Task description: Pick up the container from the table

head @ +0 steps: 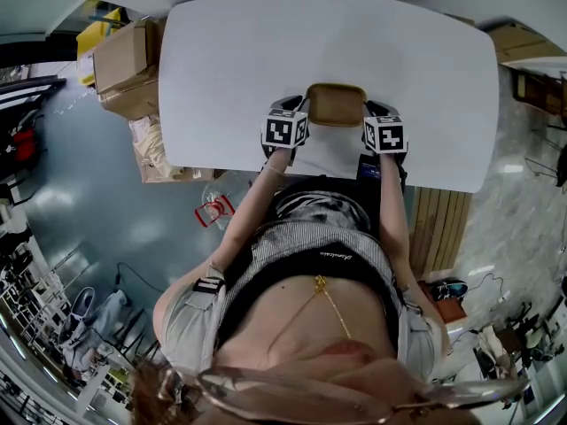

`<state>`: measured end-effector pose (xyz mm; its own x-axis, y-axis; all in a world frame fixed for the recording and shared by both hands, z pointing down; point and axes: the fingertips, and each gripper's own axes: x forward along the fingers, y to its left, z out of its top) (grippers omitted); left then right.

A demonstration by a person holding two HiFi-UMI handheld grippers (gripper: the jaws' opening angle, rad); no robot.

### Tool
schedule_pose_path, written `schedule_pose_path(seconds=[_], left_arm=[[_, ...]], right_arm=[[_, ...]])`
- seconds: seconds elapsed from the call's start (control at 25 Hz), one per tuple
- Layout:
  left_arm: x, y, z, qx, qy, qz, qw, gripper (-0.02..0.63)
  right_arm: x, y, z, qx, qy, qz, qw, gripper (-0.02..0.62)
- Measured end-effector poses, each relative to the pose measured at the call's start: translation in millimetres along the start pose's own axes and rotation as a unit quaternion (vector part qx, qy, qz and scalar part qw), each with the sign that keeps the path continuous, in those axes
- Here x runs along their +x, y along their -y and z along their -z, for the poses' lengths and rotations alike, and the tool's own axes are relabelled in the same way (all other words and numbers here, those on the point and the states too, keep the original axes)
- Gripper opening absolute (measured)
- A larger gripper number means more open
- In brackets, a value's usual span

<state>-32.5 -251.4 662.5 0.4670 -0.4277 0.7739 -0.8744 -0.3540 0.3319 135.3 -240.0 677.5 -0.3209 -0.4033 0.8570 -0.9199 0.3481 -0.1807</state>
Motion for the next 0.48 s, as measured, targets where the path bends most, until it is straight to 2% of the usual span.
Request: schedule_pose_path(seconds=[0.24,0.48], left_arm=[[5.3,-2.2,1.3,-0.003,-0.006,0.001,1.0,0.073],[9.7,-2.6,3.2,-0.003,-0.013,0.0,0.9999,0.106]], right_arm=[[6.2,-1.2,3.1,0.005,-0.011,-0.009,1.0,0.118],[7.4,1.6,5.5,0.012,-0.021,-0.007,1.0,0.129]])
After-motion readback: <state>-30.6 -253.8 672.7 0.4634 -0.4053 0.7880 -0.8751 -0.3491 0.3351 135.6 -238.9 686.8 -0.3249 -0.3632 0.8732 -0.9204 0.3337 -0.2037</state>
